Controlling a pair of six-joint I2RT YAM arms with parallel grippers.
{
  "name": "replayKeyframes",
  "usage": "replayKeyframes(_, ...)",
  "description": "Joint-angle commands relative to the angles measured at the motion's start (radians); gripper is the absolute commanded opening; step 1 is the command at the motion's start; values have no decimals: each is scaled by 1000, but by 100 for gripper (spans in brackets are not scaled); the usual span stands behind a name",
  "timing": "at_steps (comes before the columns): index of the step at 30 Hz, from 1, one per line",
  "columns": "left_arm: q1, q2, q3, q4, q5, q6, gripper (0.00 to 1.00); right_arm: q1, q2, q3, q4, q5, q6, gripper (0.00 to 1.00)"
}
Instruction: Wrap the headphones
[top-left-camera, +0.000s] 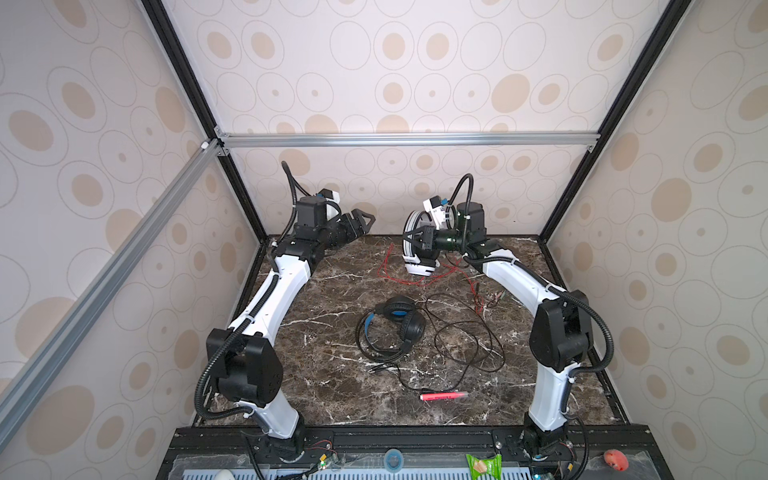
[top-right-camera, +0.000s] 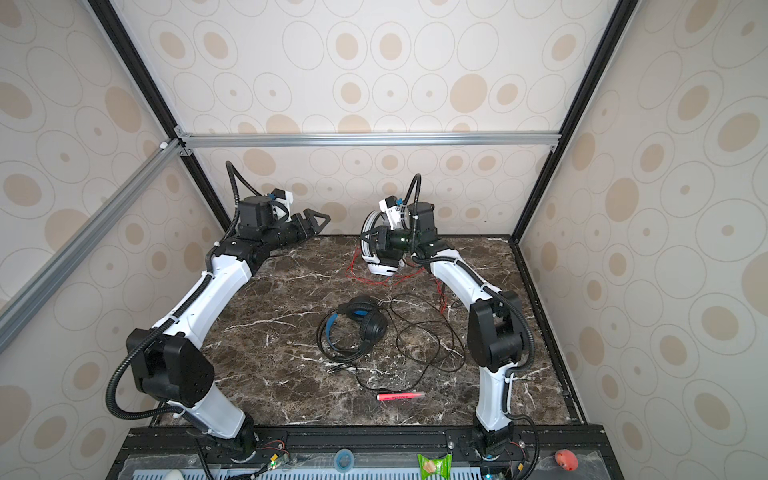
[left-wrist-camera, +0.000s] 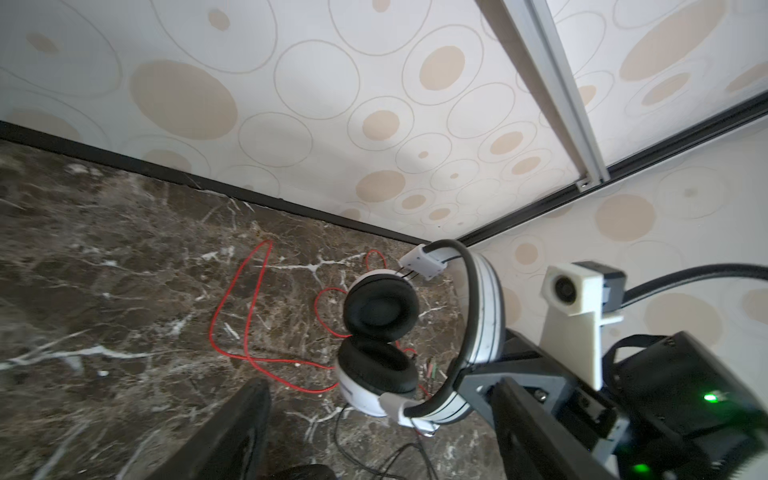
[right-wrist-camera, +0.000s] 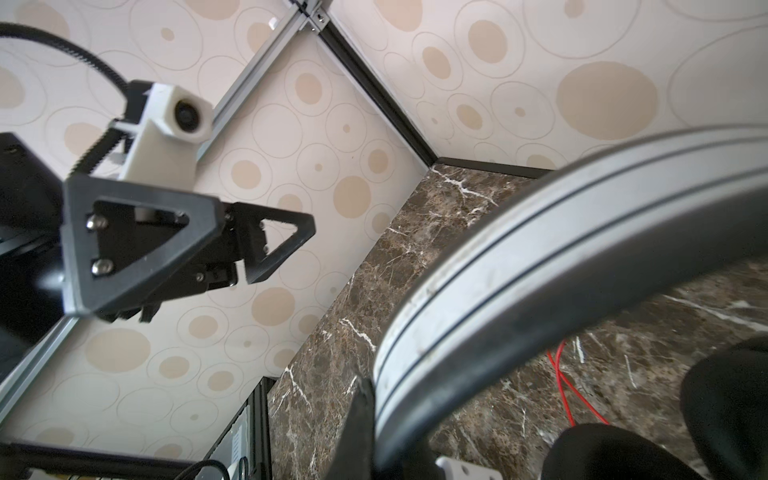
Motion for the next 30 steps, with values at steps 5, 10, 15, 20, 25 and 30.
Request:
replayKeyframes(5,-141,-111,-25,-91,-224,219,86,3,4,175,-242,278,9,0)
replayKeyframes(10,-83,-176,-200,-78,-300,56,84,27,122,308,-449,396,-50,0)
replayKeyframes(15,-58,-205,-290,-99,-271,40,84,83,280,505,-583,451,-94,0)
replayKeyframes(20,-25,-283,-436,-70,-258,9,84,152,470,785,-713,499,-93,0)
replayKeyframes(25,18,-371,-583,-36,-241,-20,84,192,599,949,-810,562,-74,0)
replayKeyframes(30,52,-404,-642,-22,-240,-9,84,199,579,813,-764,559,-49,6)
